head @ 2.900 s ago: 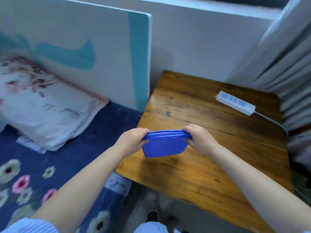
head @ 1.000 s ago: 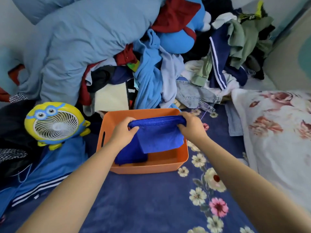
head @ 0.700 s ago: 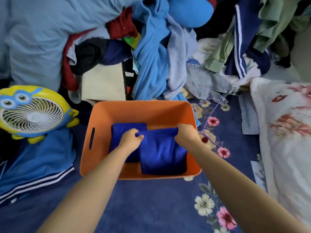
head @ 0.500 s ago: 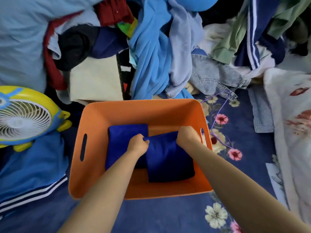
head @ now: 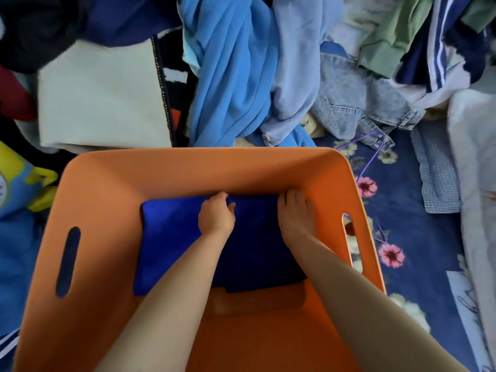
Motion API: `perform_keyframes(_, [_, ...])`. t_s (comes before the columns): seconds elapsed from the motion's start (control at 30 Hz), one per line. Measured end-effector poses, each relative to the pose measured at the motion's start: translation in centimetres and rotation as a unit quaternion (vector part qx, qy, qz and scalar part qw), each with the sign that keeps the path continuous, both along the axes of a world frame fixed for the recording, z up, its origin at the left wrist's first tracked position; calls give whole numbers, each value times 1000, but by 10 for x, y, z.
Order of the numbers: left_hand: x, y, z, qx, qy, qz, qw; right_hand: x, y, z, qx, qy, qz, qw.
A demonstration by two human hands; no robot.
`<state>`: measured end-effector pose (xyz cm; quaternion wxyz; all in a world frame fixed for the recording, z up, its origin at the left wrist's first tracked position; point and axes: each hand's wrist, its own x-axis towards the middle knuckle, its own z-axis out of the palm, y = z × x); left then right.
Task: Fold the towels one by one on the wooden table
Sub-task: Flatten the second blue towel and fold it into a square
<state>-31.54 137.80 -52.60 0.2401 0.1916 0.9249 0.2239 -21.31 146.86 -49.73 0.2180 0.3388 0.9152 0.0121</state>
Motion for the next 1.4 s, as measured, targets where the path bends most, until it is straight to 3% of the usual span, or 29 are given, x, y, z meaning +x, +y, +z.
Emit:
perform_keyframes(0.1, [2,3,-6,21,33,6,999,9,-9,-5,79,41,25,996])
perform_keyframes(0.23, [4,-5,-15,17,137,-36,990,23,-14,-24,-114,-12,38,993])
perform_keyframes(0.3, [7,-10,-19,42,210,-74,974,27,-12,-29,-142,-9,12,990])
perform_keyframes(0.4, [20,-17,-27,89,294,-227,924,22,-12,-37,-153,-14,-7,988])
perform_keyframes(0.47, [31,-18,-24,11,221,-336,916,19,-13,-40,-145,-24,-13,989])
perform_keyframes(0.53, [31,-22,-28,-116,140,-376,909,18,-15,-44,-150,-18,-33,988])
perform_keyframes(0.63, [26,-22,-33,-215,155,-365,892,17,-15,-46,-181,-8,-65,981])
perform_keyframes(1.0, [17,-17,-12,-228,81,-377,894,11,-1,-26,-247,-52,-68,965])
perform_keyframes(1.2, [17,-31,51,-173,124,-347,914,16,-15,34,-216,10,-36,976])
perform_keyframes(1.4, [24,-41,156,-120,210,-307,921,31,-33,135,-163,130,-16,978])
